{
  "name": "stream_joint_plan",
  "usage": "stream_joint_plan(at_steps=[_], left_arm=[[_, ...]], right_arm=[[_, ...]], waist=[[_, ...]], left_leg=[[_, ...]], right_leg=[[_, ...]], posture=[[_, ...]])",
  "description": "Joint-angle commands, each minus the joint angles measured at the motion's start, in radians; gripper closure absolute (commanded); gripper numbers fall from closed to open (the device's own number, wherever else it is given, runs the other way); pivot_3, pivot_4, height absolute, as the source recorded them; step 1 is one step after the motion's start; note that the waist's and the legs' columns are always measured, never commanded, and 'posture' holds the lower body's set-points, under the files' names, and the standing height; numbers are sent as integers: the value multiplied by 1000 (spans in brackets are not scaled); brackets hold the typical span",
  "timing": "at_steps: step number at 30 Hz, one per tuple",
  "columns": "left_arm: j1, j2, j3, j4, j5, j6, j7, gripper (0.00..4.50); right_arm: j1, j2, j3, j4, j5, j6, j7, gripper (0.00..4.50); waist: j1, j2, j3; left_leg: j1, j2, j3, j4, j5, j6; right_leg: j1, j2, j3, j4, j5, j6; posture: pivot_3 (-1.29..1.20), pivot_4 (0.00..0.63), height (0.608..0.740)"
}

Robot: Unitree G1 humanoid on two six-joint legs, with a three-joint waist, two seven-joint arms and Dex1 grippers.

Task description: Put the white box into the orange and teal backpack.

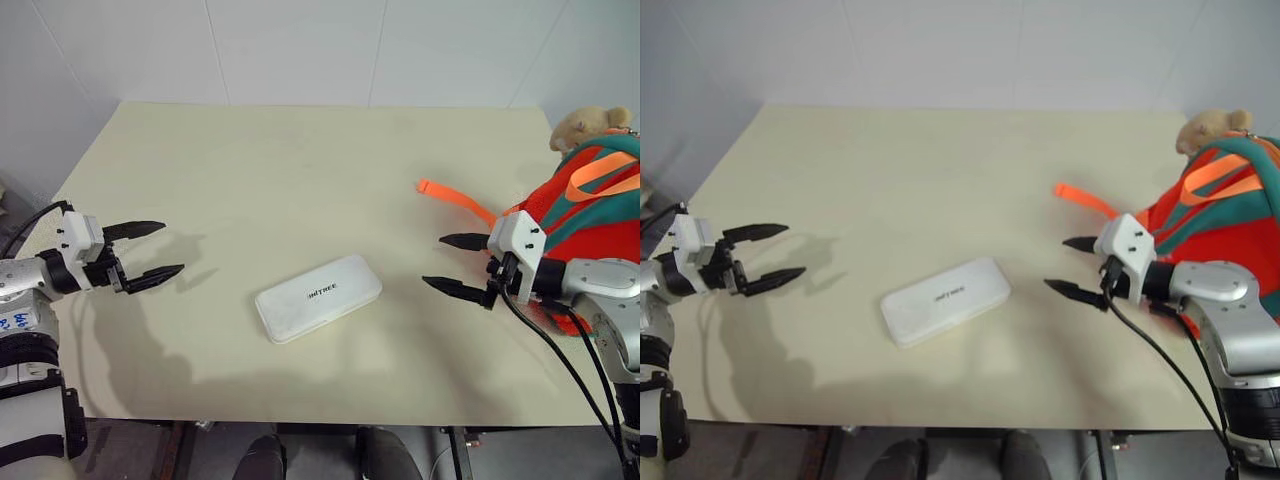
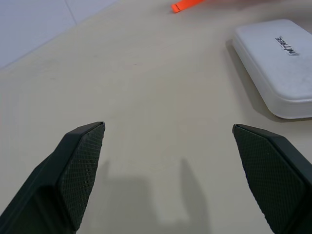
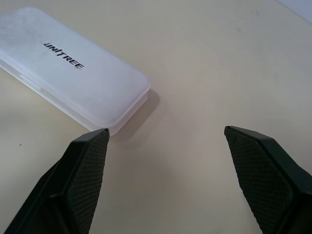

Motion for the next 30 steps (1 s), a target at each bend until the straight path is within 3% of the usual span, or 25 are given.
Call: stream_joint_plan(at_steps=[1, 16, 24, 30], left_arm=[[-34, 10, 7, 16, 3, -18, 0, 35], [-51, 4, -10, -3, 28, 11, 88, 35], [102, 4, 39, -196, -50, 175, 123, 35], [229, 13, 48, -384, -69, 303, 170, 0]], right_arm=[[-1, 1, -42, -37, 17, -7, -22, 0], [-60, 33, 14, -28, 20, 19, -59, 0], [-165, 78, 115, 55, -32, 31, -53, 0], [-212, 113, 144, 86, -46, 29, -61, 1994]], waist=[[0, 0, 0], [-4, 0, 0], [-2, 0, 0], [-1, 0, 0]], left_leg=[[0, 0, 0, 0, 0, 0], [0, 0, 0, 0, 0, 0], [0, 0, 1, 0, 0, 0], [0, 0, 1, 0, 0, 0]], right_leg=[[0, 0, 0, 0, 0, 0], [0, 0, 0, 1, 0, 0], [0, 0, 2, 0, 0, 0], [-1, 0, 2, 0, 0, 0]], posture=[[0, 150, 740], [0, 150, 740], [0, 150, 740], [0, 150, 740]])
